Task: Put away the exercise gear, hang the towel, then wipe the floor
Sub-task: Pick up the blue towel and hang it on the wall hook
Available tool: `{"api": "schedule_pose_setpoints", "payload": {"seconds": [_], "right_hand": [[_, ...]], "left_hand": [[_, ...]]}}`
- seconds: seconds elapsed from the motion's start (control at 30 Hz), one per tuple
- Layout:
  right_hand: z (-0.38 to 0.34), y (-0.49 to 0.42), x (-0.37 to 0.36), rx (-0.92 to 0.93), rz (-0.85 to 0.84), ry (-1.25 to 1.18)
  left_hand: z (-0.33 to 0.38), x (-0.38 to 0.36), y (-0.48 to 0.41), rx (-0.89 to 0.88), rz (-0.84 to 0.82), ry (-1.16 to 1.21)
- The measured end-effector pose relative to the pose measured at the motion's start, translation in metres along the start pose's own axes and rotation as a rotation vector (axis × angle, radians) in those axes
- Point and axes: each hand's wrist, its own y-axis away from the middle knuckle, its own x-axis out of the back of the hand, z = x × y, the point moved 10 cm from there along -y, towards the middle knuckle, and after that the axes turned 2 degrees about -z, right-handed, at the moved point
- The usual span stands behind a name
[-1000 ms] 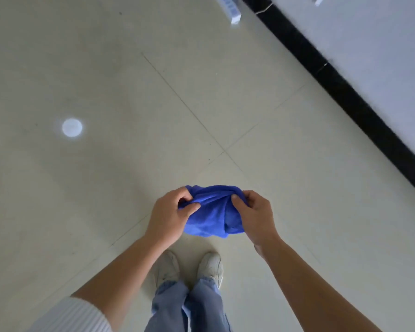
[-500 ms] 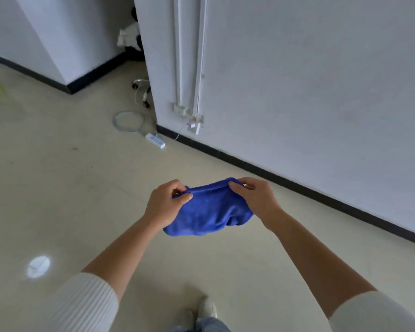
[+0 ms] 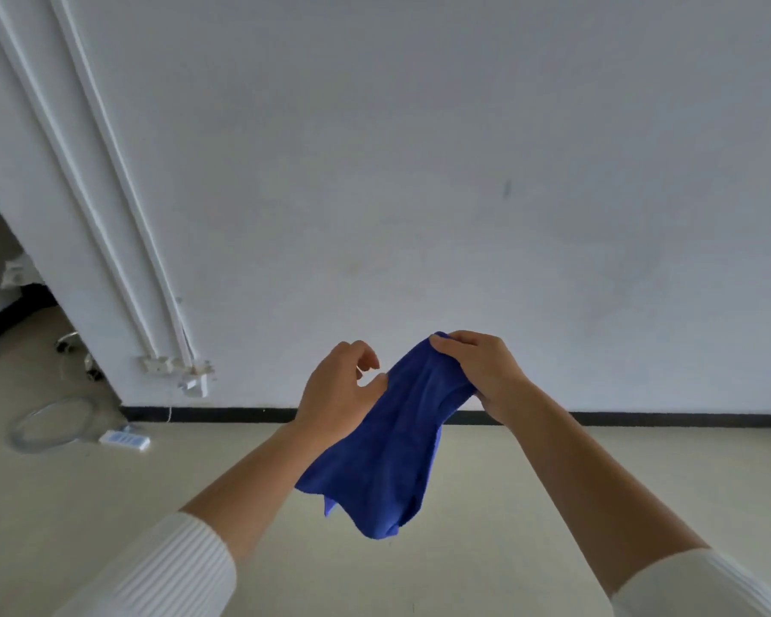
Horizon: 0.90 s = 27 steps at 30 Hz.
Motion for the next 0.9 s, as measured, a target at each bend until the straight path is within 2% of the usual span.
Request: {"api": "schedule_pose_setpoints", "payload": {"seconds": [0.13, 0.27, 0.5, 0.63, 0.9], "right_hand": [[0.020, -0.008, 0.119, -0.066, 0.035, -0.180], [0.045, -0.007, 0.244, -0.116, 0.095, -0.228], [0.091, -0.001, 0.466, -0.145, 0.336, -0.407], [0.113, 0.006, 0.576, -0.123, 0.490, -0.563], [0.149, -0.022, 0.771, -0.110, 0.657, -0.652]], "left_hand": [[0.104, -0.124, -0.018, -0.060, -0.272, 0.246], [0.192, -0.231, -0.036, -0.056, -0.387, 0.397], [0.345, -0.379, -0.080, -0.187, -0.502, 0.440], [0.429, -0.469, -0.091, -0.272, -0.683, 0.500], [0.558, -0.638, -0.154, -0.440, -0.762, 0.482]]}}
